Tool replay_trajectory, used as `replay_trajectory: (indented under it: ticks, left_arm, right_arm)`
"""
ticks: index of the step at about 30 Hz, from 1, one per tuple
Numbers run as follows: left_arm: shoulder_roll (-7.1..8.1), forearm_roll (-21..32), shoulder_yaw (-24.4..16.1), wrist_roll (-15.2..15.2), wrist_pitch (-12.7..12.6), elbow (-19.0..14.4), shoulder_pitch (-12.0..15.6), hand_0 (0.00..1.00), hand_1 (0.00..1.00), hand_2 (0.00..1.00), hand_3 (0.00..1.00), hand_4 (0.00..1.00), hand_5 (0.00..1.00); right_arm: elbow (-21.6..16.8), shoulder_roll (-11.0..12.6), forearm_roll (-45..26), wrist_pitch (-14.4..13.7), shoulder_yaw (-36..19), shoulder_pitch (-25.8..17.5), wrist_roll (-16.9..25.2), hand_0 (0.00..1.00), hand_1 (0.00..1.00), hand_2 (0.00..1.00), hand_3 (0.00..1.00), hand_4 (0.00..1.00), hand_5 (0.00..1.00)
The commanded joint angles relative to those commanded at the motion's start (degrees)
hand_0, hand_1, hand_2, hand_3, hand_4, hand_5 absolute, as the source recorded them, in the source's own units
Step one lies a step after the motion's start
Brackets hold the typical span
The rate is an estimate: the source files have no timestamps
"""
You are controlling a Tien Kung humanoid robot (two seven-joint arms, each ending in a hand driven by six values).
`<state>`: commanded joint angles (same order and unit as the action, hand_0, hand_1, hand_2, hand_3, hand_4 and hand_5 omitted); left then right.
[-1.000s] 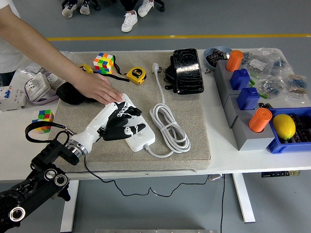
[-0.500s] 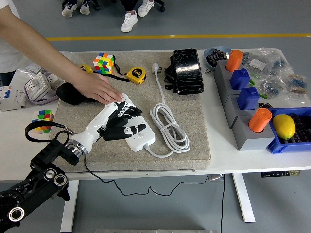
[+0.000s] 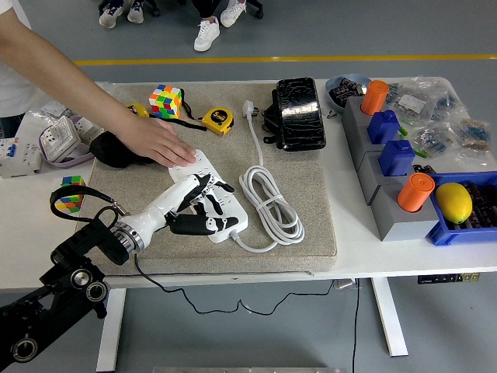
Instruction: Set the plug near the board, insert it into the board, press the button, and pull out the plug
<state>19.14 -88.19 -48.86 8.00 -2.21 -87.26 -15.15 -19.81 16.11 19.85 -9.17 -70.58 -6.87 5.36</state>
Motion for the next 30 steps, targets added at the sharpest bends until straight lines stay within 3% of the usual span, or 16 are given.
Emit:
replay_trajectory:
  ticks: [1,6,11,30]
  left_arm:
    - [0.03,-0.74,-0.01,1.62,1.5,-0.33,0.0,0.067,0.063,0.144,0.895,0.768,0.002]
    - [0.0,-4.52,-0.22,8.54,7.43,-1.91,-0.1,0.067,0.063,0.144,0.895,0.768,0.002]
    - [-0.09,-7.16,-0.17,14.17,11.06,-2.83,-0.22,0.053,0.069,0.138,0.925,0.746,0.002]
    - [-1.2,-9.99,0.75,15.79,12.17,-0.38,-1.32,0.049,0.072,0.143,0.917,0.768,0.002]
  right_arm:
    - [-0.07,0.06,0.1,-0.02,-0.06,-0.01,-0.01,0.549,0.62,0.562,0.514,0.861,0.391]
    - [-0.28,0.15,0.43,-0.07,-0.39,-0.04,0.0,0.549,0.62,0.562,0.514,0.861,0.391]
    - [-0.18,-0.09,0.28,-0.05,-0.51,-0.11,0.0,0.548,0.619,0.562,0.514,0.862,0.391]
    - [-0.2,-0.2,0.43,-0.09,-0.96,0.05,0.08,0.548,0.619,0.562,0.514,0.861,0.391]
